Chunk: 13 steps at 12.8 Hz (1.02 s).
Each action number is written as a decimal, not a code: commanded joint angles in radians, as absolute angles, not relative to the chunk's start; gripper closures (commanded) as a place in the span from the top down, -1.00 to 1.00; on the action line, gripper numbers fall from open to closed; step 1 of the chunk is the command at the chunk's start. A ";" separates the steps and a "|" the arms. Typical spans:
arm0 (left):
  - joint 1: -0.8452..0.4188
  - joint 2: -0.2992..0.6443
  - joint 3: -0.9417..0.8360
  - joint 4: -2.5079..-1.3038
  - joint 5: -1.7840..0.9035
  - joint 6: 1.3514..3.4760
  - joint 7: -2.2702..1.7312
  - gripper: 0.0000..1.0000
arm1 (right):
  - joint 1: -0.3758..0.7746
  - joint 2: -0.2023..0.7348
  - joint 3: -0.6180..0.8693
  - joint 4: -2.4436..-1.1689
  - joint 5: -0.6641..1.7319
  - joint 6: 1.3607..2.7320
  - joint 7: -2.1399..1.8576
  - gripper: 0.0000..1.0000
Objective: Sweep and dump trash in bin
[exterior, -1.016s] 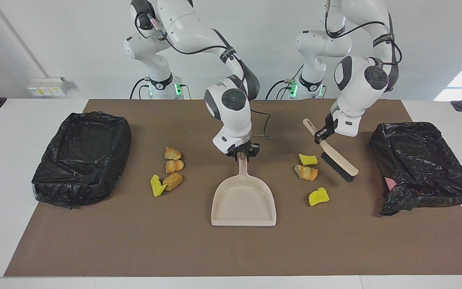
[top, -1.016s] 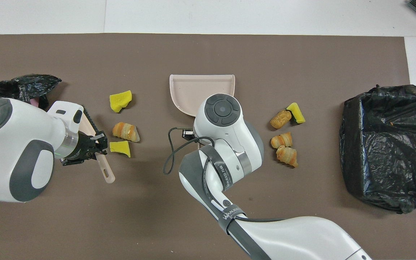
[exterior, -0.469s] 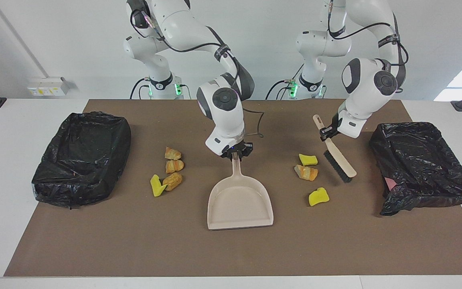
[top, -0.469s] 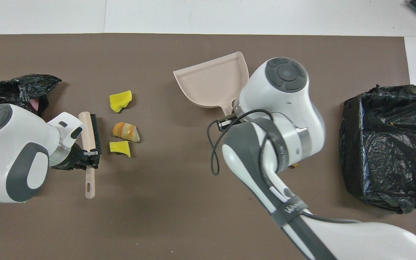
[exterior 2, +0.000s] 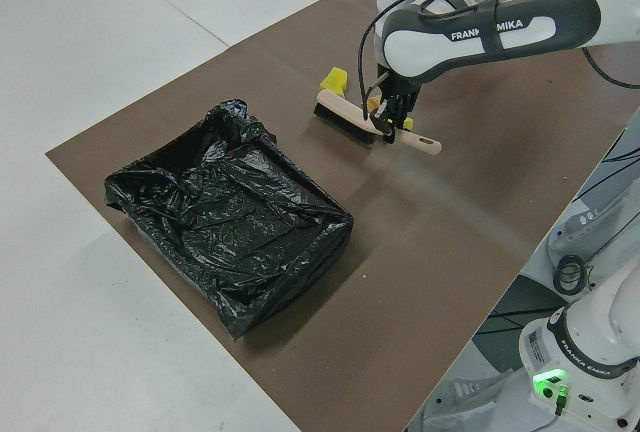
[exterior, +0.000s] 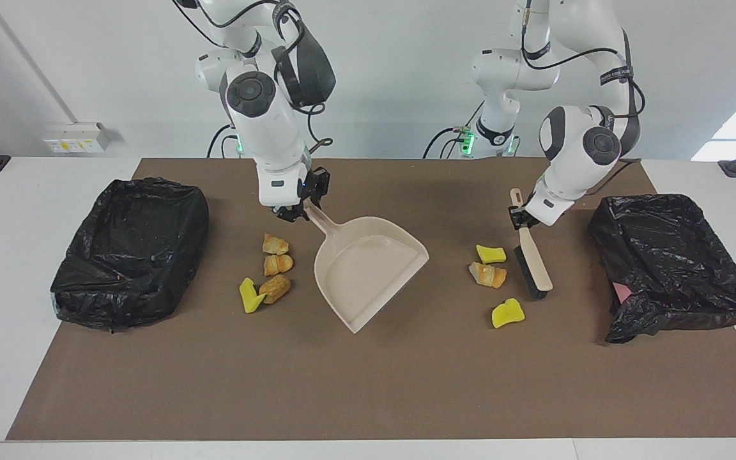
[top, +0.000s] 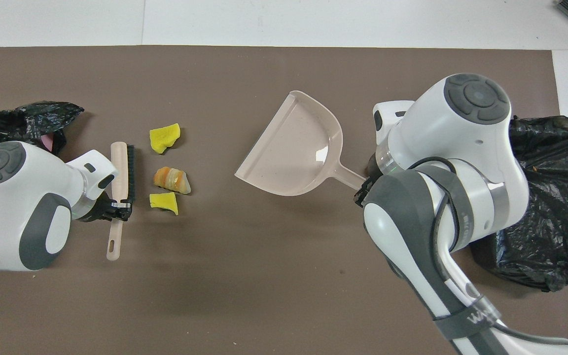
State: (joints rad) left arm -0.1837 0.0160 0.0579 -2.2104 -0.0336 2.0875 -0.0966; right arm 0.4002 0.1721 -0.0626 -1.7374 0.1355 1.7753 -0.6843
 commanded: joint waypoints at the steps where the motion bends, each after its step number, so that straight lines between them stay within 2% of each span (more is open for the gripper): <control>1: -0.164 0.099 0.051 -2.146 0.014 2.126 -0.072 -1.00 | 0.449 0.182 -0.051 -1.789 0.031 1.812 -0.845 -1.00; 4: -0.173 0.129 0.048 -2.102 0.020 2.129 -0.031 -1.00 | 0.515 0.190 -0.051 -1.811 0.014 1.828 -0.841 -1.00; 9: -0.175 0.170 0.049 -2.031 0.021 2.135 0.173 -1.00 | 0.606 0.225 -0.051 -1.890 0.014 1.949 -0.737 -1.00; 11: -0.179 0.164 0.049 -2.045 0.021 2.132 0.271 -1.00 | 0.623 0.232 -0.051 -1.930 0.014 2.017 -0.678 -1.00; 13: -0.183 0.156 0.048 -2.065 0.025 2.131 0.371 -1.00 | 0.623 0.227 -0.051 -1.943 0.012 2.020 -0.678 -1.00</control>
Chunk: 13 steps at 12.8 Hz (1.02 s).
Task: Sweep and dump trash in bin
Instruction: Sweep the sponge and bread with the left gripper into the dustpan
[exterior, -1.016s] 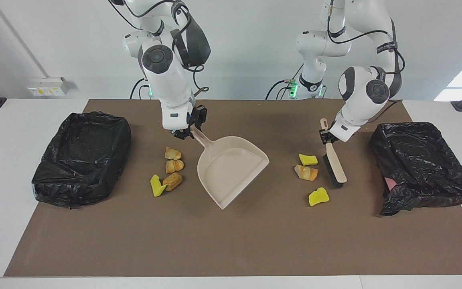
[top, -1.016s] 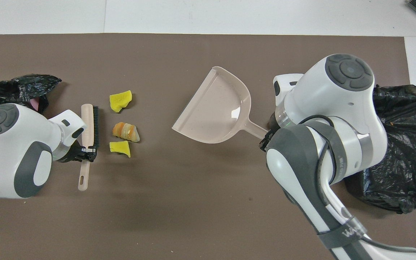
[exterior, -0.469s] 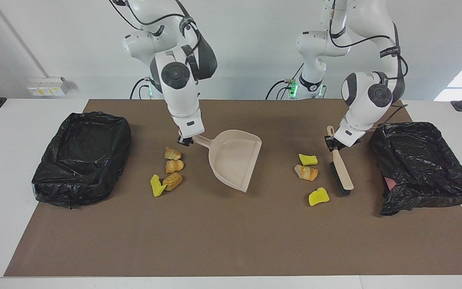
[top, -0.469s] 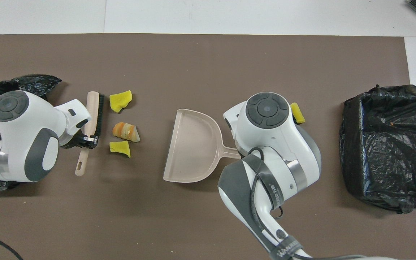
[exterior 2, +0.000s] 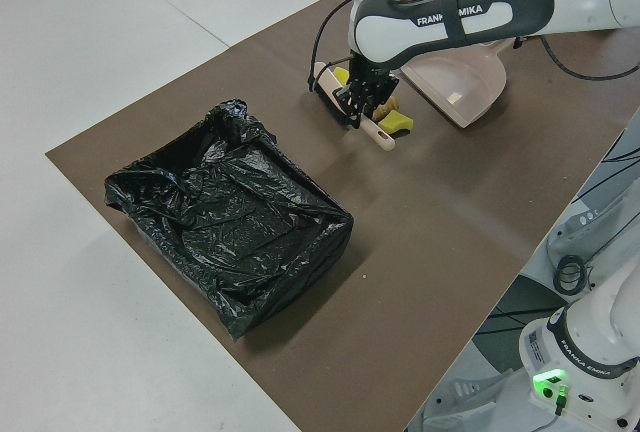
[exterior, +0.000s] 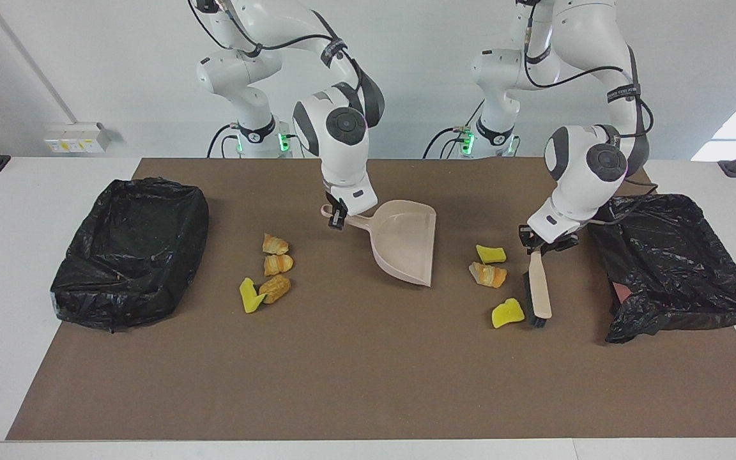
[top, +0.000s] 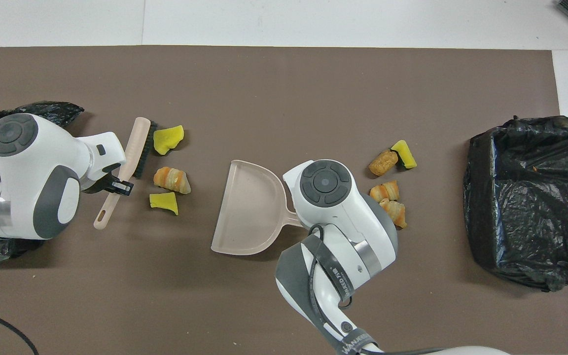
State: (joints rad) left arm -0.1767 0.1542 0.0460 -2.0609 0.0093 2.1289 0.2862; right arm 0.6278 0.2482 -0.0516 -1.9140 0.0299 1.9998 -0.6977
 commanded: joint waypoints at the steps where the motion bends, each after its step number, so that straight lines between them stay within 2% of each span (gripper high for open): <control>1: -0.193 0.150 0.048 -2.069 0.025 2.119 0.389 -1.00 | 0.630 0.226 -0.051 -1.959 0.012 2.023 -0.677 -1.00; 5: -0.282 0.088 0.045 -2.161 0.023 2.105 0.391 -1.00 | 0.641 0.222 -0.051 -1.971 0.012 2.026 -0.676 -1.00; 13: -0.515 0.008 0.040 -2.249 -0.066 2.048 0.353 -1.00 | 0.637 0.221 -0.051 -1.974 0.012 2.023 -0.676 -1.00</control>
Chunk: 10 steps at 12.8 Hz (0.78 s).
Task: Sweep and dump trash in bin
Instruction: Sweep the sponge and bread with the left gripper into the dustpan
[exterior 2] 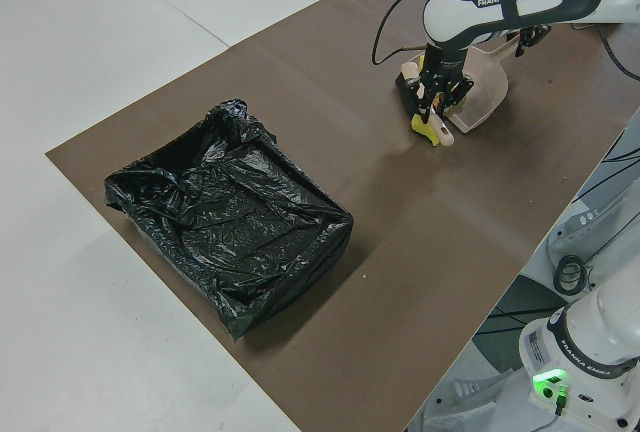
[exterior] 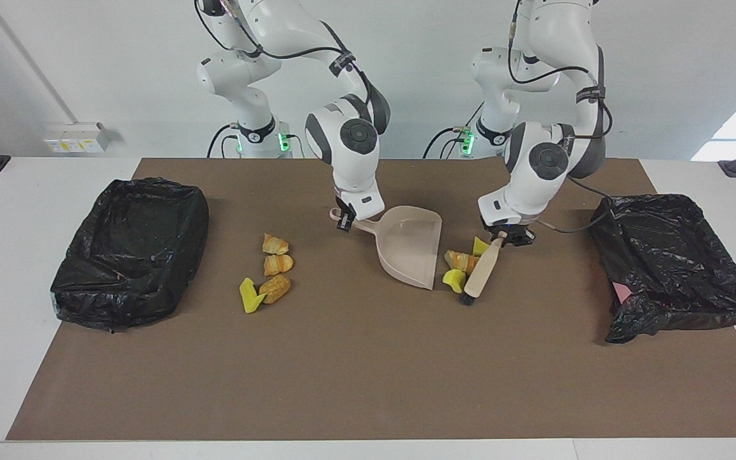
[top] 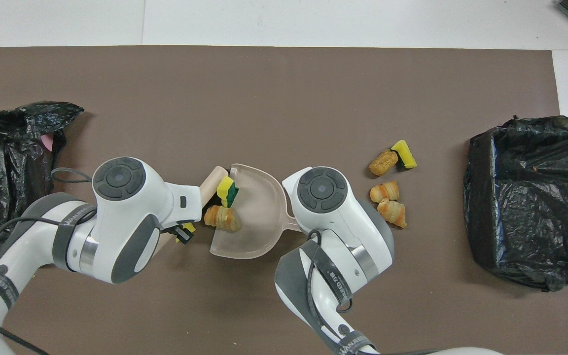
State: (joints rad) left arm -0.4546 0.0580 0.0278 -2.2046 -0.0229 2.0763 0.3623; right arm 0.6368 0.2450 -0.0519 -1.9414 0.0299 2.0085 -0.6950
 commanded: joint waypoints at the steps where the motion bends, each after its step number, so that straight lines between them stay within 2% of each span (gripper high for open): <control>1: -0.537 0.009 0.040 -2.235 -0.099 2.024 0.329 -1.00 | 0.637 0.221 -0.051 -1.974 0.012 2.023 -0.676 -1.00; 4: -0.523 0.003 0.047 -2.186 -0.191 2.014 0.284 -1.00 | 0.637 0.221 -0.052 -1.974 0.008 2.026 -0.686 -1.00; 7: -0.473 -0.047 0.052 -2.183 -0.204 1.973 0.080 -1.00 | 0.634 0.222 -0.051 -1.976 -0.023 2.029 -0.736 -1.00; 10: -0.413 -0.106 0.054 -2.189 -0.202 1.837 -0.133 -1.00 | 0.629 0.222 -0.051 -1.979 -0.060 2.054 -0.801 -1.00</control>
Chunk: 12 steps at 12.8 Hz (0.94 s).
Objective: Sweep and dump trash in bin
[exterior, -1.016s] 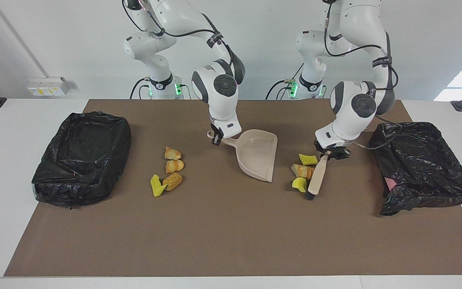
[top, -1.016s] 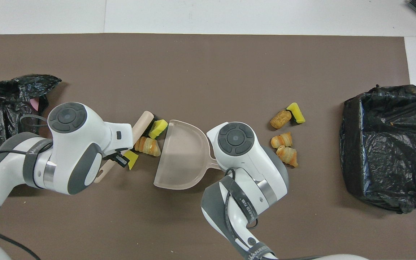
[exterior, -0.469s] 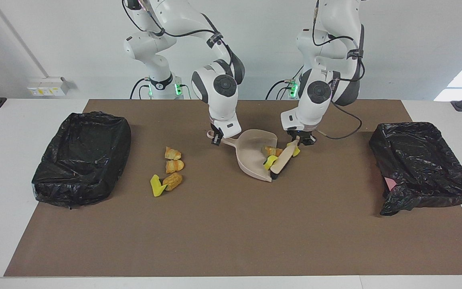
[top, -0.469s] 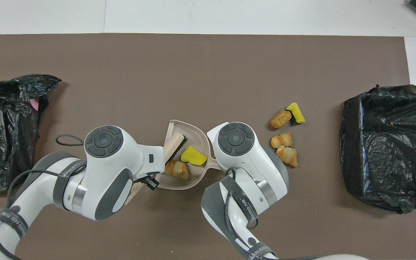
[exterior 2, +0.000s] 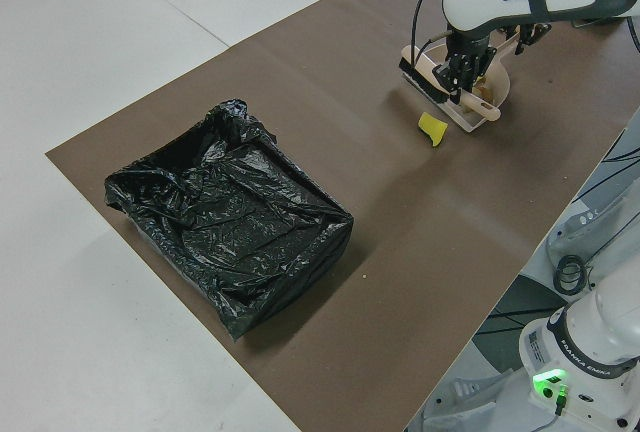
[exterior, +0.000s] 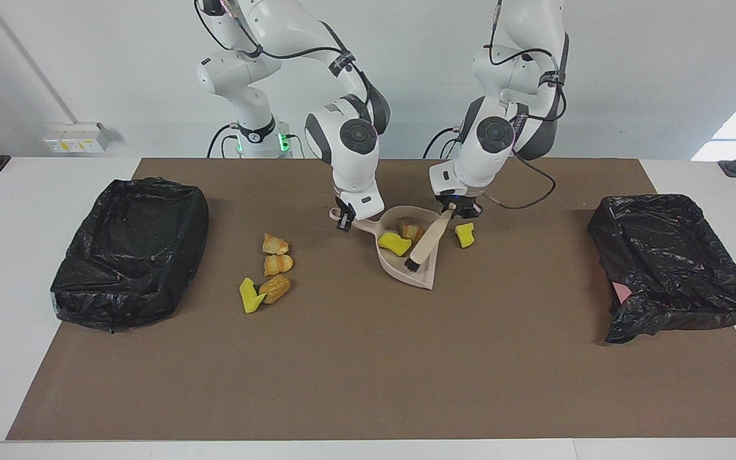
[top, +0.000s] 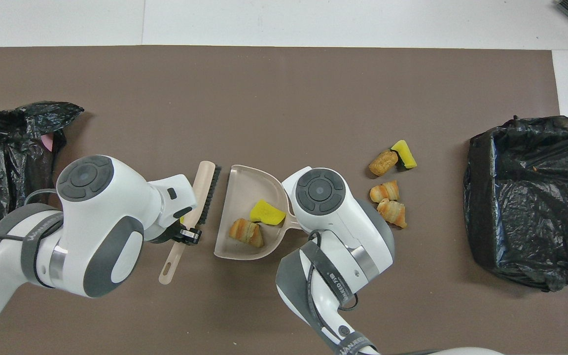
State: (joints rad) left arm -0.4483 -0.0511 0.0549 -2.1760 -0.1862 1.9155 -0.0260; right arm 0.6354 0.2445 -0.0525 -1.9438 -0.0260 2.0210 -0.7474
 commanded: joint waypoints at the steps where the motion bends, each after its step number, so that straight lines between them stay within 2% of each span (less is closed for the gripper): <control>1: -0.402 -0.123 0.054 -2.197 -0.195 1.810 -0.243 -1.00 | 0.627 0.222 -0.051 -1.980 -0.061 2.060 -0.811 -1.00; 4: -0.408 -0.217 0.052 -2.334 -0.170 1.818 -0.509 -1.00 | 0.627 0.222 -0.051 -1.982 -0.061 2.060 -0.813 -1.00; 7: -0.409 -0.314 0.049 -2.520 -0.170 1.940 -0.551 -1.00 | 0.626 0.222 -0.051 -1.987 -0.061 2.060 -0.813 -1.00; 9: -0.417 -0.298 0.043 -2.563 -0.170 2.053 -0.563 -1.00 | 0.626 0.222 -0.051 -1.987 -0.061 2.062 -0.813 -1.00; 12: -0.536 -0.207 0.041 -2.559 -0.186 2.214 -0.566 -1.00 | 0.626 0.222 -0.051 -1.987 -0.061 2.062 -0.813 -1.00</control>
State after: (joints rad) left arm -0.4573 -0.2501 0.0408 -2.5520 -0.1819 2.1176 -0.5368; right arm 0.6349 0.2444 -0.0538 -1.9504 -0.0383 2.0411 -0.7830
